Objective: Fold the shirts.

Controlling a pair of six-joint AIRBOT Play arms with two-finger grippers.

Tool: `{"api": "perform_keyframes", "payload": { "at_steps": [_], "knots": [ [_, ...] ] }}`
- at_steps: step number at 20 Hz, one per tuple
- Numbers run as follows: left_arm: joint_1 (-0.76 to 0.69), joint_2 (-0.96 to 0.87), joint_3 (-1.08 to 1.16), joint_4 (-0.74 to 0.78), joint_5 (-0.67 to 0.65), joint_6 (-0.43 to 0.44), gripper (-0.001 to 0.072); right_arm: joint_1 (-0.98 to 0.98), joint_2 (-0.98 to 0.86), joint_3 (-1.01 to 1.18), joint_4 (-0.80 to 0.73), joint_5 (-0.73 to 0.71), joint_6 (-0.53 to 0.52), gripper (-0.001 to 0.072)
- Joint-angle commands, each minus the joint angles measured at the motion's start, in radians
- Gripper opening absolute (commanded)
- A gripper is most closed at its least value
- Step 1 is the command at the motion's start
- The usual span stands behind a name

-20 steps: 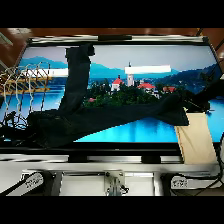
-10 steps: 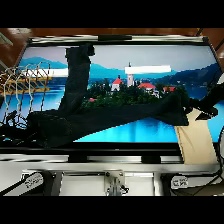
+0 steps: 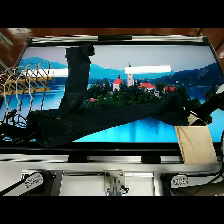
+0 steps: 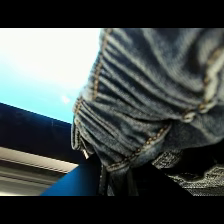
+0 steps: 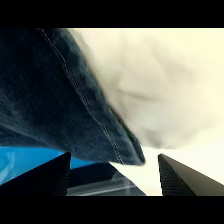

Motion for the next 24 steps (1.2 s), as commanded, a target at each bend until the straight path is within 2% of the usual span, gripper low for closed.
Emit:
{"api": "perform_keyframes", "payload": {
  "at_steps": [1,3,4,5,6,9,12,16,17,24],
  "knots": [
    [0.001,0.001,0.002,0.0,-0.01,0.0,0.0082,-0.003,-0.024,-0.012,0.048,-0.048,0.023,0.0619],
    [0.001,0.001,0.002,0.0,-0.011,0.0,0.0082,-0.001,-0.048,-0.012,0.063,-0.048,0.04,0.0478],
    [0.001,0.001,0.002,0.0,-0.018,0.0,0.0082,0.003,-0.052,-0.012,0.074,-0.049,0.04,0.0314],
    [0.001,0.001,0.006,0.0,-0.023,0.0,0.0082,0.003,-0.049,-0.012,0.076,-0.052,0.039,0.018],
    [0.001,0.001,0.017,0.0,-0.03,0.0,0.0082,0.003,-0.042,-0.007,0.082,-0.05,0.032,0.0091],
    [0.001,0.003,0.099,0.0,-0.063,0.001,0.0081,0.002,0.007,0.062,0.08,-0.021,-0.004,0.0094],
    [0.002,0.003,0.208,0.001,-0.108,0.01,0.0082,0.0,0.04,0.236,0.045,0.093,-0.032,0.0093],
    [0.003,0.003,0.328,0.005,-0.187,0.027,0.0082,0.0,0.046,0.492,-0.18,0.313,-0.07,0.0093],
    [0.004,0.003,0.346,0.005,-0.195,0.026,0.0082,-0.013,0.048,0.536,-0.219,0.336,-0.044,0.0093],
    [0.001,-0.006,0.348,0.004,-0.222,0.026,0.0082,-0.086,0.073,0.552,-0.182,0.368,-0.007,0.0093]
  ]
}}
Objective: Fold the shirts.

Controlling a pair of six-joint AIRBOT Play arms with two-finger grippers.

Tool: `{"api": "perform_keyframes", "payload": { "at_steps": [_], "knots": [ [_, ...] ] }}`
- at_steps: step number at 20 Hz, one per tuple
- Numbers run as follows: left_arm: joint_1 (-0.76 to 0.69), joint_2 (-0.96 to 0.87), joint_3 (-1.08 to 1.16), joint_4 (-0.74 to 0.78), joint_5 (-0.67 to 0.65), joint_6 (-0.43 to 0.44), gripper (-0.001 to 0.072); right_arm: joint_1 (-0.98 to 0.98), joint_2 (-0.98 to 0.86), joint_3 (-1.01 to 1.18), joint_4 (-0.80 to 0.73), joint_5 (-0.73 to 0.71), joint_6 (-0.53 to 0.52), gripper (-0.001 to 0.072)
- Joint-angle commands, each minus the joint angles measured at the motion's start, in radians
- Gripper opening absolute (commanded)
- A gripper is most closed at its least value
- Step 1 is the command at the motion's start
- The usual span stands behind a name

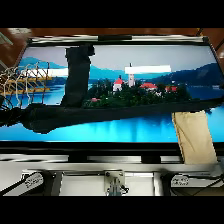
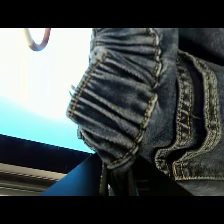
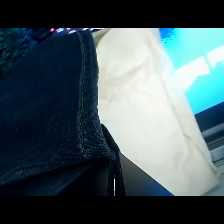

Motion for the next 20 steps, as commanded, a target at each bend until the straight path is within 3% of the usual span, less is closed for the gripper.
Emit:
{"api": "perform_keyframes", "payload": {
  "at_steps": [1,5,10,14,15,16,17,18,20],
  "knots": [
    [-0.002,-0.004,-0.014,0.009,-0.029,0.001,0.0082,-0.011,0.006,-0.017,-0.014,0.109,0.015,0.0093],
    [-0.002,0.0,-0.1,0.009,-0.121,0.001,0.0081,0.009,0.05,-0.194,-0.046,0.112,0.005,0.0093],
    [-0.002,0.0,-0.255,0.014,-0.126,0.002,0.0081,0.009,0.103,-0.451,-0.182,0.107,-0.015,0.0094],
    [-0.002,0.002,-0.266,0.103,-0.132,-0.015,0.0081,0.009,0.103,-0.47,-0.181,0.046,-0.001,0.0095],
    [-0.002,0.002,-0.259,0.117,-0.145,-0.017,0.0082,0.009,0.103,-0.47,-0.182,0.042,0.002,0.0137],
    [-0.002,0.002,-0.252,0.118,-0.161,-0.011,0.0114,0.009,0.103,-0.47,-0.182,0.04,-0.003,0.0341],
    [-0.003,0.002,-0.242,0.116,-0.178,-0.008,0.0359,0.009,0.104,-0.47,-0.18,0.039,-0.021,0.0566],
    [-0.002,0.004,-0.23,0.098,-0.183,-0.021,0.0621,0.009,0.104,-0.468,-0.183,0.044,-0.035,0.0584],
    [-0.006,0.023,-0.19,0.045,-0.18,-0.03,0.061,0.009,0.104,-0.429,-0.204,0.047,-0.035,0.0584]
  ]
}}
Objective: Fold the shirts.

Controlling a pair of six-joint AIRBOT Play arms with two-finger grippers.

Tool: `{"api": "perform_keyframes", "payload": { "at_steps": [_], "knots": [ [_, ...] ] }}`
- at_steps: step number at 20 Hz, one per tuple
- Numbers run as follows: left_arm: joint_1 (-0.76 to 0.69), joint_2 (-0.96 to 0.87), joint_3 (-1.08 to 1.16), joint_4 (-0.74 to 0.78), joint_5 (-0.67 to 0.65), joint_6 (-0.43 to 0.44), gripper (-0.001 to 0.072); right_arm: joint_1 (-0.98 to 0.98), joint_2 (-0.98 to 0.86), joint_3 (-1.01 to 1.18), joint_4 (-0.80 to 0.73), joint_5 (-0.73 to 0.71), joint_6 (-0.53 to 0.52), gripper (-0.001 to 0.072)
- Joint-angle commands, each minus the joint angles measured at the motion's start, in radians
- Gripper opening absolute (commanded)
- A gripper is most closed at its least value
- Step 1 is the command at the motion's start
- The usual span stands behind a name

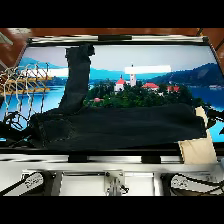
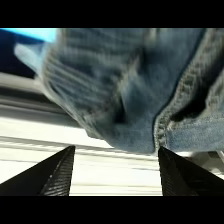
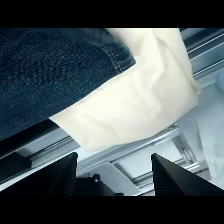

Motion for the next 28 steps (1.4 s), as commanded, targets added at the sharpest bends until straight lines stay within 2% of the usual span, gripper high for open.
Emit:
{"api": "perform_keyframes", "payload": {
  "at_steps": [1,4,7,11,14,15,16,19,22,25,28],
  "knots": [
    [-0.007,0.033,0.067,-0.064,-0.013,-0.019,0.061,0.001,0.002,0.064,-0.032,0.006,-0.014,0.0584],
    [-0.028,0.113,0.176,-0.126,0.026,-0.037,0.061,0.001,0.002,0.245,-0.023,-0.029,-0.015,0.0584],
    [-0.113,0.156,0.28,-0.231,0.127,-0.068,0.0609,0.002,0.002,0.369,0.182,-0.098,-0.013,0.0584],
    [-0.41,0.082,0.349,-0.244,0.446,-0.119,0.0609,0.002,-0.003,0.376,0.489,-0.212,0.05,0.0584],
    [-0.65,-0.067,0.38,-0.166,0.653,-0.119,0.062,0.002,-0.003,0.376,0.574,-0.249,0.056,0.0584],
    [-0.702,-0.128,0.395,-0.143,0.675,-0.124,0.0623,0.002,-0.003,0.376,0.577,-0.246,0.056,0.0584],
    [-0.745,-0.197,0.414,-0.14,0.679,-0.128,0.0676,0.002,-0.003,0.376,0.577,-0.237,0.05,0.0584],
    [-0.821,-0.369,0.483,-0.14,0.696,-0.168,0.0678,0.002,-0.003,0.376,0.578,-0.228,0.041,0.0584],
    [-0.855,-0.468,0.551,-0.121,0.742,-0.167,0.0677,0.002,-0.003,0.376,0.578,-0.227,0.036,0.0584],
    [-0.855,-0.506,0.571,-0.01,0.722,-0.168,0.0665,0.002,-0.003,0.376,0.578,-0.221,0.036,0.0584],
    [-0.855,-0.496,0.573,0.168,0.642,-0.19,0.0664,0.002,-0.003,0.376,0.578,-0.214,0.035,0.0584]
  ]
}}
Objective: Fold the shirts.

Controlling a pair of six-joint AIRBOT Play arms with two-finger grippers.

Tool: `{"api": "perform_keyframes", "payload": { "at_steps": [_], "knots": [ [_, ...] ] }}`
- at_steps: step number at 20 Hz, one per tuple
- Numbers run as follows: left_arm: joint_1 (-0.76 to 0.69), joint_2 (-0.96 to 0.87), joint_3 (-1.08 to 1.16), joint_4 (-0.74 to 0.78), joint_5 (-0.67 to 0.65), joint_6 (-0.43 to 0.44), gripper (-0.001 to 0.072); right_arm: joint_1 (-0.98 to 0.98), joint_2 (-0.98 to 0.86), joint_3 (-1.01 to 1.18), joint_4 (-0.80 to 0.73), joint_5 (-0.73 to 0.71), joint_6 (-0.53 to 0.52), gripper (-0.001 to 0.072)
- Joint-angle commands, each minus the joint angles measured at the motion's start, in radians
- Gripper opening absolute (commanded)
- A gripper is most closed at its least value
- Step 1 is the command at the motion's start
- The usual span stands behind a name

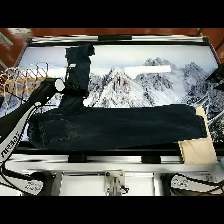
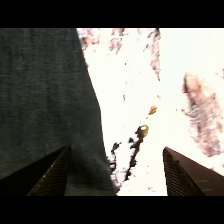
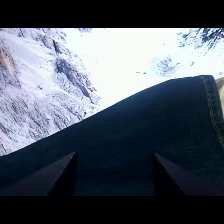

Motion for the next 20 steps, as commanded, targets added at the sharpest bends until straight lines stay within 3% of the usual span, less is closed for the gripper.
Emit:
{"api": "perform_keyframes", "payload": {
  "at_steps": [1,4,6,7,10,11,13,18,20],
  "knots": [
    [-0.009,-0.009,0.013,0.206,-0.07,-0.047,0.0664,-0.001,0.0,0.001,0.004,0.005,-0.001,0.0584],
    [-0.02,-0.015,0.011,0.235,-0.153,-0.051,0.0664,-0.001,0.0,0.001,0.007,0.005,0.0,0.0584],
    [-0.035,-0.034,0.011,0.235,-0.117,-0.064,0.0662,-0.001,0.0,0.001,0.008,0.008,0.002,0.0584],
    [-0.04,-0.038,0.011,0.235,-0.077,-0.087,0.0624,-0.001,0.0,0.001,0.008,0.011,0.005,0.0584],
    [-0.048,-0.041,0.012,0.234,-0.005,-0.115,0.0127,-0.001,0.0,0.001,0.008,0.017,0.005,0.0584],
    [-0.049,-0.04,0.012,0.232,-0.005,-0.114,0.0083,-0.001,0.0,0.001,0.008,0.017,0.005,0.0584],
    [-0.069,-0.029,0.012,0.219,-0.006,-0.074,0.0081,-0.001,0.0,0.001,0.008,0.016,0.006,0.0584],
    [-0.241,0.034,0.012,0.052,0.002,0.274,0.008,-0.001,0.0,0.001,0.007,0.011,0.009,0.0584],
    [-0.318,0.052,0.012,0.031,0.001,0.314,0.008,-0.001,0.0,0.001,0.008,0.011,0.009,0.0584]
  ]
}}
